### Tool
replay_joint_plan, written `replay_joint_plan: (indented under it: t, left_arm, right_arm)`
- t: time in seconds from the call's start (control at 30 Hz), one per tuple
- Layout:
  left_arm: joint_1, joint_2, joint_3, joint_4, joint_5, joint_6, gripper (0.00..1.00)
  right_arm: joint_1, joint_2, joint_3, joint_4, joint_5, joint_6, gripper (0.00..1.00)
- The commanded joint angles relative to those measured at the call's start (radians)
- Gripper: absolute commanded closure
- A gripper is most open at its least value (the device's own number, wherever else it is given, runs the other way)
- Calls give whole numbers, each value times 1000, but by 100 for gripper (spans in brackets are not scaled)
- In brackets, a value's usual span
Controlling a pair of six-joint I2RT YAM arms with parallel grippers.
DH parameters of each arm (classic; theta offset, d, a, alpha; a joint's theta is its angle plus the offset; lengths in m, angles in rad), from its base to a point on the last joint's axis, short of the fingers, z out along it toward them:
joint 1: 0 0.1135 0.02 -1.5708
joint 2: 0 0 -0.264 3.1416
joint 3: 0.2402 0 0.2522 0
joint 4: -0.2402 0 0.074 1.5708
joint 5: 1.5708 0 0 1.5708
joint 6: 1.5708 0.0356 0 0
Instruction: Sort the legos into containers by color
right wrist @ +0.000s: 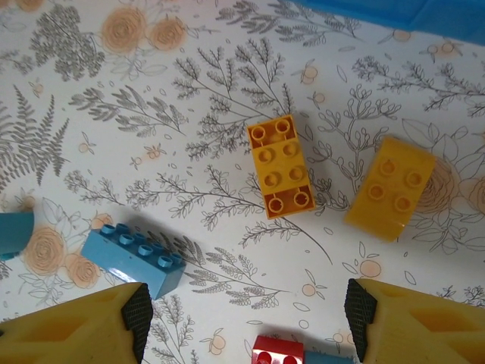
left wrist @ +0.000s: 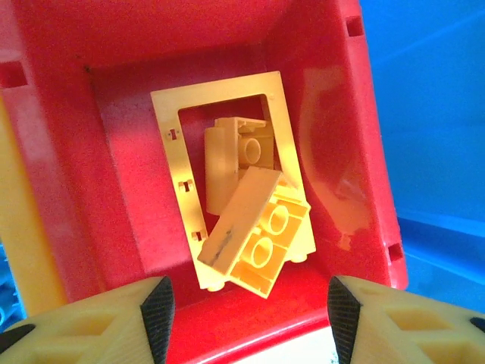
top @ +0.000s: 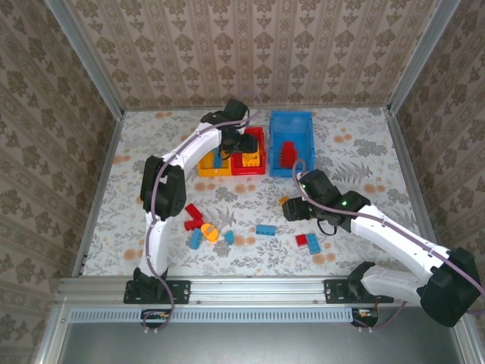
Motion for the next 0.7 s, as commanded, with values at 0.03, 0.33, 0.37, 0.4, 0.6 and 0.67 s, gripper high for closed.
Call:
replay_joint_plan:
  t: [0.03,0.33,0.37,0.4,0.6,0.67]
  left_arm:
    - [-7,-92,-28,21,-17,-21,42]
    - [-20,-348,-226,69,-36,-60,37]
    - [-24,-389,-274,83,-25,-59,36]
    - [-34,-443,-326,94,-17,-56,36]
    - [-127,-698,-639,132,28,-34,35]
    - [-155,-756,-719,125,26,-35,35]
  right_arm:
    - [-10,14,37,-17,9,5,29]
    - [-53,-5,48,-153,-16,92,34]
    - [-49,-8,50,-187,-35,104,35]
    - [-36,-10,49,-227,-50,114,36]
    - [109,77,61,-336,-73,137,38]
    - [124,138,98,-372,-50,160,38]
